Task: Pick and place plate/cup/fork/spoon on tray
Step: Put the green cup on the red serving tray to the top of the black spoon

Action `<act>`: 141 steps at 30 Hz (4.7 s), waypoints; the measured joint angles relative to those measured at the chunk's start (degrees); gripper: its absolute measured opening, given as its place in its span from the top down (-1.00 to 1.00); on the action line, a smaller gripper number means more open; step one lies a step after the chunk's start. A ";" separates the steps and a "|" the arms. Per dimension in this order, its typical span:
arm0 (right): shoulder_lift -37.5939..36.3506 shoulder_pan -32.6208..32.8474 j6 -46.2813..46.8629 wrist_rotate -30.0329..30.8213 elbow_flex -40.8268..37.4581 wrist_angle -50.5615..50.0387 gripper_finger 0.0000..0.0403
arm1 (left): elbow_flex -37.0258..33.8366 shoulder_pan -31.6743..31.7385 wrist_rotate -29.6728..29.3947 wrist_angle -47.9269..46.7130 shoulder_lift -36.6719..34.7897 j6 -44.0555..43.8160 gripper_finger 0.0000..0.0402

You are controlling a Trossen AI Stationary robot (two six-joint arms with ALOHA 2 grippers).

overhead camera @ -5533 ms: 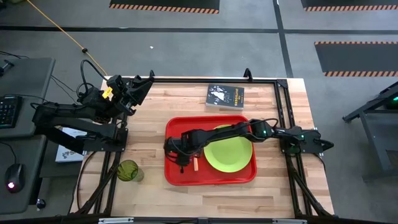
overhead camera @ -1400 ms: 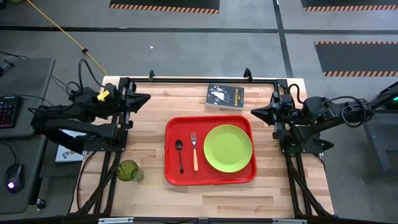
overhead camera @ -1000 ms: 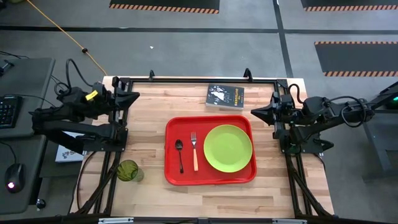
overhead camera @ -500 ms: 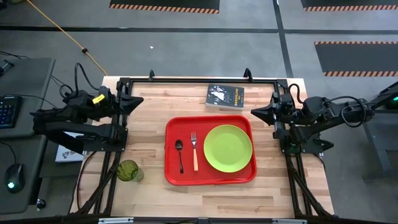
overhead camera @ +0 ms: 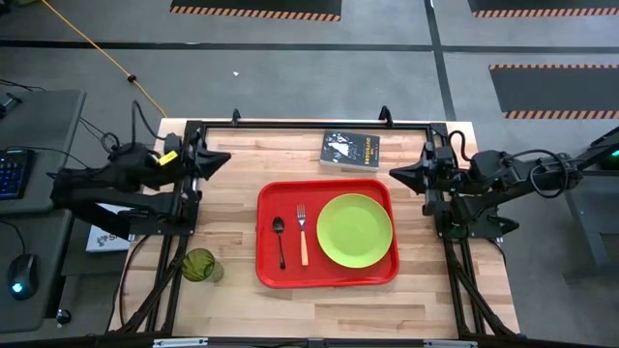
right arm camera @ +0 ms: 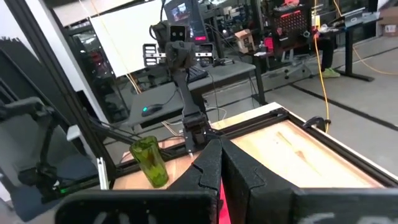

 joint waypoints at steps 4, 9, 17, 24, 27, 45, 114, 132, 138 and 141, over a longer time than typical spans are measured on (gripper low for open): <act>0.01 0.00 -1.11 -0.01 0.02 -0.08 1.00 | 12.94 -2.11 2.27 -21.28 8.13 -2.63 1.00; -0.01 0.00 -1.57 -1.32 0.02 -0.46 1.00 | 32.77 -5.43 10.15 -50.42 21.99 -7.05 0.89; -0.01 0.00 -1.34 -1.33 0.02 -3.73 1.00 | 55.21 -13.58 16.55 -84.77 40.25 -8.58 0.38; -0.01 0.00 -1.13 -1.39 0.02 -5.61 1.00 | 53.65 -22.47 17.17 -88.46 44.81 -8.04 -0.12; 0.01 0.00 -1.16 -1.39 0.02 -6.43 1.00 | 49.17 -25.68 17.40 -88.35 45.53 -8.16 -0.24; -0.01 0.00 -1.10 -1.41 0.02 -11.15 1.00 | 24.35 -35.60 18.11 -74.68 45.81 -17.61 -0.28; 0.01 -0.02 -1.63 -1.39 -0.02 -14.15 1.00 | 67.40 13.71 11.48 -83.78 83.78 20.03 0.99; 0.00 -0.02 -1.45 -1.39 -0.02 -14.13 1.00 | 67.37 14.01 11.72 -83.76 83.78 24.64 0.99; 0.00 -0.02 -1.45 -1.39 -0.02 -14.13 1.00 | 64.33 14.04 11.55 -83.14 83.78 24.84 0.99; 0.01 -0.02 -1.45 -1.39 -0.02 -14.13 1.00 | 62.87 14.02 11.58 -81.80 83.78 24.29 0.99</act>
